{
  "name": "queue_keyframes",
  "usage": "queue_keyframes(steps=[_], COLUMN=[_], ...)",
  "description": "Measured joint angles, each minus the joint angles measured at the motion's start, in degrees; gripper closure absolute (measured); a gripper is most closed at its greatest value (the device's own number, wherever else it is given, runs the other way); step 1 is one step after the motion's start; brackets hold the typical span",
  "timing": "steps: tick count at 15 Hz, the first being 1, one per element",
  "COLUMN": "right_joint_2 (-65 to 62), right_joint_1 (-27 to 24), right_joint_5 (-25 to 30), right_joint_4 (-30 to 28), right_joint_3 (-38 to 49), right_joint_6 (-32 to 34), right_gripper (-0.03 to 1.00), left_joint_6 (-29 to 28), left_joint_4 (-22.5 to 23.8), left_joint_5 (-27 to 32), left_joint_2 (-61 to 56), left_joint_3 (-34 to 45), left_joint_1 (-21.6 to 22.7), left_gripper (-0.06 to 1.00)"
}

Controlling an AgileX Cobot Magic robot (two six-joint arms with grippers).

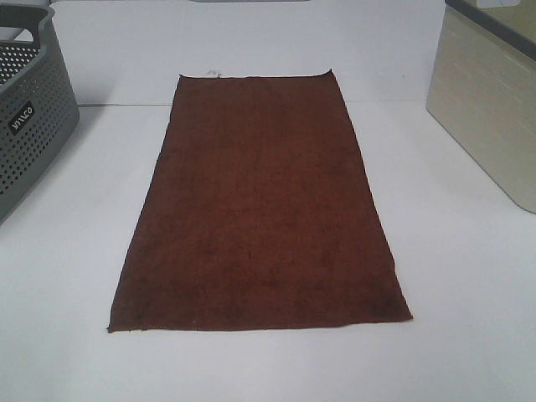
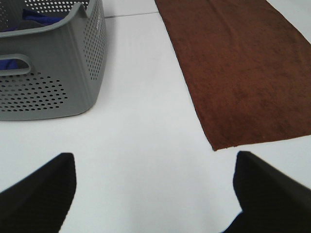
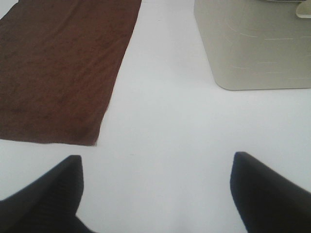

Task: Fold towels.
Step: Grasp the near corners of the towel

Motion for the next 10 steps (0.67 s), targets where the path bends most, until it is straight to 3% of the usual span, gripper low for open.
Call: queue_keyframes(steps=[10], right_joint_2=[0.0], right_joint_1=[0.0], right_joint_5=[0.0], right_joint_4=[0.0], right_joint_3=[0.0], right_joint_6=[0.0], right_gripper=[0.19], left_joint_6=[0.0], left_joint_4=[0.0], left_joint_5=[0.0], left_joint_2=[0.0], left_joint_3=[0.0], left_joint_1=[0.0], left_gripper=[0.11])
